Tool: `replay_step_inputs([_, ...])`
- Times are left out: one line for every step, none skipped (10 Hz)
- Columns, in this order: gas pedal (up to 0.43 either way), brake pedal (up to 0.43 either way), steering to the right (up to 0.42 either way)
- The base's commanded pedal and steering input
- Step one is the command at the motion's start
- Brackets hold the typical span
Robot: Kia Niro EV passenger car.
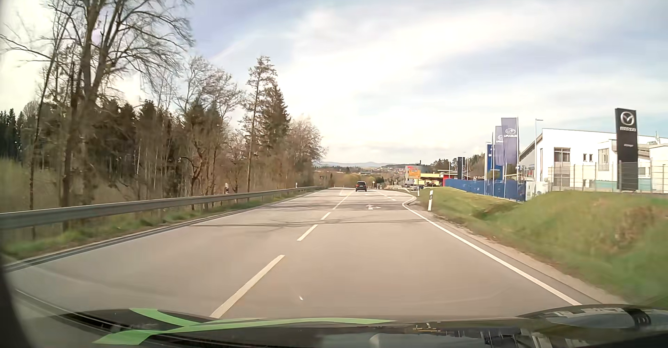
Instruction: Follow the waypoints while adhering to traffic rules and regulations
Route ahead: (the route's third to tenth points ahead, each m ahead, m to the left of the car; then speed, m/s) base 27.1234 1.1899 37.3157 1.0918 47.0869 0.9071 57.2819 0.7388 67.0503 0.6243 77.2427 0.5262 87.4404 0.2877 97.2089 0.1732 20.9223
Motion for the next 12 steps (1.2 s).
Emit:
replay_step_inputs([0.039, 0.0, 0.005])
replay_step_inputs([0.02, 0.0, 0.005])
replay_step_inputs([0.02, 0.0, 0.005])
replay_step_inputs([0.02, 0.0, 0.005])
replay_step_inputs([0.028, 0.0, 0.005])
replay_step_inputs([0.039, 0.0, 0.005])
replay_step_inputs([0.039, 0.0, 0.005])
replay_step_inputs([0.039, 0.0, 0.004])
replay_step_inputs([0.047, 0.0, 0.003])
replay_step_inputs([0.067, 0.0, 0.002])
replay_step_inputs([0.067, 0.0, 0.002])
replay_step_inputs([0.067, 0.0, 0.002])
